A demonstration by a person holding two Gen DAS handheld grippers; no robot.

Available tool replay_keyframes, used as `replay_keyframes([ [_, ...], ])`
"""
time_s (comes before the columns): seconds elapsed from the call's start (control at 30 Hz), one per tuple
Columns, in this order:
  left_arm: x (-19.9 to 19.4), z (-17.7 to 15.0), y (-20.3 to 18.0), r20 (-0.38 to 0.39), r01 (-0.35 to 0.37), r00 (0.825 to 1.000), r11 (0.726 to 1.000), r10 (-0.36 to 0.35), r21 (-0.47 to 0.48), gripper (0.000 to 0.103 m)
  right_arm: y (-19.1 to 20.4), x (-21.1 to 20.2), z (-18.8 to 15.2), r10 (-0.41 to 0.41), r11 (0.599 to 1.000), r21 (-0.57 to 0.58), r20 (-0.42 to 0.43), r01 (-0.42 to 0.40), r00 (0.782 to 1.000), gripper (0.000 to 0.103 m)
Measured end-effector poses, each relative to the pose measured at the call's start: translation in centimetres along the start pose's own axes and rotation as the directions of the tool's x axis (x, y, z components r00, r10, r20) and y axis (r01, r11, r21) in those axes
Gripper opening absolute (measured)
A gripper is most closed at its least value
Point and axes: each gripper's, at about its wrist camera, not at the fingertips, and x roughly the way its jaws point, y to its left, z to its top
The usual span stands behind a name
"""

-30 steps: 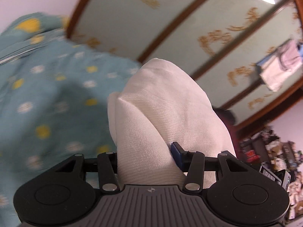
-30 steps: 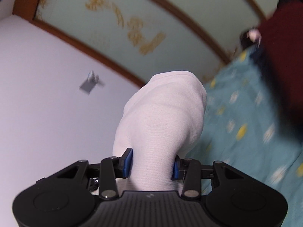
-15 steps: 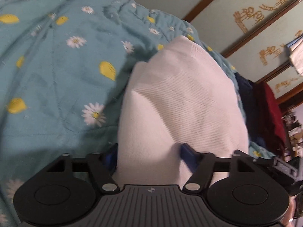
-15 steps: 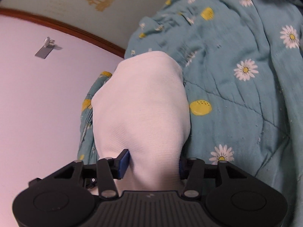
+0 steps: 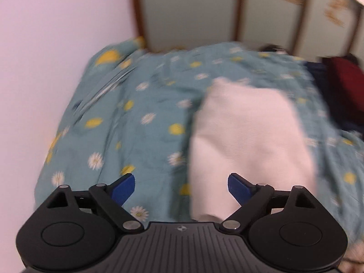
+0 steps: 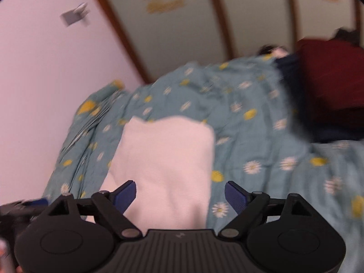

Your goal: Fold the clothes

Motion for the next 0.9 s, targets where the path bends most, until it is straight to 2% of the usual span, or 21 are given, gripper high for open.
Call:
replay_keyframes([
  [0.03,-1.8,0.2,-0.4,0.030,-0.014,0.999,0.999,0.013,0.039,0.089,0.9,-1.7,0.1,-0.015,1.000,-0.013,0.023,0.015,1.000,0.085],
  [0.1,-4.7,0.3,-0.7,0.104,-0.052,0.994,0.997,0.046,0.054,0.091,2.2,-3.7,0.6,-0.026,0.999,-0.042,0.050,0.028,0.998,0.085],
  [0.13,-6.4,0.3,-0.6,0.147,-0.057,0.988,0.997,0.050,0.043,0.095,3.1,-5.2,0.9,-0.043,0.996,-0.070,0.056,0.047,0.998,0.085],
  [0.17,-7.4,0.4,-0.3,0.160,-0.050,0.986,0.999,0.046,0.022,0.103,4.3,-6.9,1.5,-0.067,0.989,-0.128,0.047,0.072,0.997,0.085],
  [0.23,-8.6,0.6,0.7,0.175,-0.018,0.984,0.999,0.026,-0.048,0.103,5.6,-8.1,2.0,-0.087,0.970,-0.224,0.034,0.093,0.996,0.087],
  [0.3,-6.9,1.0,1.5,0.141,0.032,0.990,0.990,-0.012,-0.139,0.103,6.6,-8.7,2.0,-0.099,0.952,-0.288,0.040,0.107,0.994,0.087],
  [0.33,-5.3,1.2,1.2,0.107,0.037,0.994,0.987,-0.021,-0.153,0.103,6.7,-8.0,1.9,-0.105,0.957,-0.271,0.021,0.106,0.994,0.087],
  [0.37,-2.9,1.2,1.0,0.058,0.041,0.998,0.985,-0.032,-0.168,0.101,6.6,-6.5,1.9,-0.095,0.967,-0.242,-0.033,0.084,0.995,0.087],
  [0.43,1.8,1.0,0.4,-0.035,0.050,0.998,0.979,-0.058,-0.196,0.092,5.8,-3.4,1.9,-0.048,0.986,-0.166,-0.140,0.024,0.989,0.086],
  [0.47,4.0,0.5,0.3,-0.076,0.076,0.993,0.973,-0.095,-0.217,0.082,5.0,-1.4,1.8,-0.004,0.995,-0.094,-0.206,-0.015,0.979,0.085],
  [0.5,7.5,-0.5,0.4,-0.141,0.123,0.976,0.957,-0.164,-0.262,0.075,4.4,-0.2,1.8,0.024,0.998,-0.048,-0.241,-0.037,0.970,0.085],
  [0.53,9.0,-1.2,0.4,-0.165,0.137,0.967,0.946,-0.192,-0.295,0.074,3.8,1.3,1.7,0.053,0.998,-0.001,-0.274,-0.055,0.960,0.085],
  [0.6,11.7,-2.8,1.0,-0.205,0.151,0.950,0.920,-0.237,-0.361,0.075,2.7,4.7,1.8,0.083,0.996,0.067,-0.326,-0.064,0.942,0.084],
  [0.63,13.0,-3.6,1.3,-0.235,0.135,0.943,0.917,-0.235,-0.376,0.079,2.6,6.2,1.7,0.077,0.996,0.074,-0.344,-0.054,0.936,0.084],
  [0.7,14.9,-5.2,2.0,-0.285,0.110,0.927,0.902,-0.245,-0.417,0.103,2.5,8.9,1.6,0.048,0.997,0.069,-0.374,-0.024,0.926,0.082],
  [0.77,16.6,-6.2,2.9,-0.313,0.103,0.911,0.884,-0.267,-0.455,0.103,1.9,14.3,0.4,-0.016,0.998,0.053,-0.456,0.045,0.890,0.079],
  [0.8,17.1,-6.6,3.5,-0.326,0.113,0.898,0.870,-0.296,-0.480,0.103,1.6,16.5,-0.9,-0.042,0.996,0.046,-0.489,0.074,0.871,0.079],
  [0.83,17.6,-6.8,4.0,-0.335,0.120,0.887,0.859,-0.318,-0.497,0.103,1.1,17.6,-2.0,-0.050,0.995,0.052,-0.503,0.088,0.863,0.083],
  [0.87,17.3,-6.8,4.0,-0.333,0.123,0.889,0.863,-0.315,-0.490,0.102,0.6,18.5,-2.8,-0.051,0.993,0.064,-0.511,0.097,0.858,0.094],
  [0.9,16.2,-6.5,4.1,-0.321,0.127,0.897,0.873,-0.303,-0.470,0.094,0.3,18.4,-2.8,-0.039,0.993,0.077,-0.517,0.092,0.855,0.098],
])
